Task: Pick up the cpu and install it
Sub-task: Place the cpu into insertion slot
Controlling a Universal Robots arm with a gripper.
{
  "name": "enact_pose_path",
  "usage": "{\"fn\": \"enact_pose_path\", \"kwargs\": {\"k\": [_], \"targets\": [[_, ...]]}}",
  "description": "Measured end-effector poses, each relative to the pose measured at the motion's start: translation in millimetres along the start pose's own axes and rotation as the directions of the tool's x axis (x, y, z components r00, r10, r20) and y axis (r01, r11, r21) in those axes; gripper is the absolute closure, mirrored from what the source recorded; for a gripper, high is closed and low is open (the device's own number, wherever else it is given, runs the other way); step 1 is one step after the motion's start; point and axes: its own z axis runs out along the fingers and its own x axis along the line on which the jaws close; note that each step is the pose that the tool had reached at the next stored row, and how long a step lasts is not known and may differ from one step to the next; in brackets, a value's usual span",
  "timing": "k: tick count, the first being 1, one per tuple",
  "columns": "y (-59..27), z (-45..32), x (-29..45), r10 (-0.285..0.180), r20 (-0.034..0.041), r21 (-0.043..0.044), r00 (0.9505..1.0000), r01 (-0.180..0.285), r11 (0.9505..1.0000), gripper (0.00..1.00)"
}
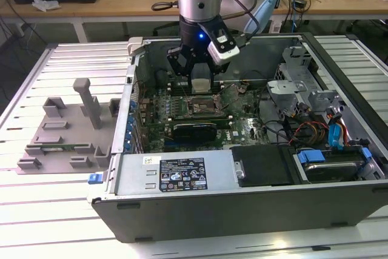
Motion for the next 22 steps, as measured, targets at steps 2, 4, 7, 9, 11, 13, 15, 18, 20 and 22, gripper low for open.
{"fn": "enact_pose_path", "kwargs": {"k": [2, 4, 7, 9, 11, 13, 15, 18, 20, 22], "targets": [[0.0, 0.6, 0.0, 0.095, 0.0042, 0.0039, 0.9955, -0.095, 0.9955, 0.46], [-0.1, 1.2, 0.1, 0.177, 0.0083, 0.0067, 0.9842, -0.177, 0.9842, 0.46], [-0.1, 1.4, 0.1, 0.257, 0.0125, 0.0092, 0.9663, -0.257, 0.9663, 0.46], [-0.1, 1.5, 0.1, 0.298, 0.0148, 0.0103, 0.9545, -0.298, 0.9545, 0.46], [-0.1, 1.7, 0.1, 0.345, 0.0175, 0.0116, 0.9384, -0.345, 0.9384, 0.46], [-0.1, 1.8, 0.1, 0.384, 0.0198, 0.0125, 0.9231, -0.384, 0.9231, 0.46], [-0.1, 1.9, 0.1, 0.412, 0.0215, 0.0132, 0.911, -0.412, 0.911, 0.46], [-0.1, 2.1, 0.1, 0.472, 0.0254, 0.0143, 0.8814, -0.472, 0.8814, 0.46], [-0.1, 2.4, 0.1, 0.535, 0.0296, 0.0153, 0.8443, -0.536, 0.8443, 0.46], [-0.1, 2.6, 0.1, 0.567, 0.0318, 0.0157, 0.8234, -0.567, 0.8235, 0.46]]}}
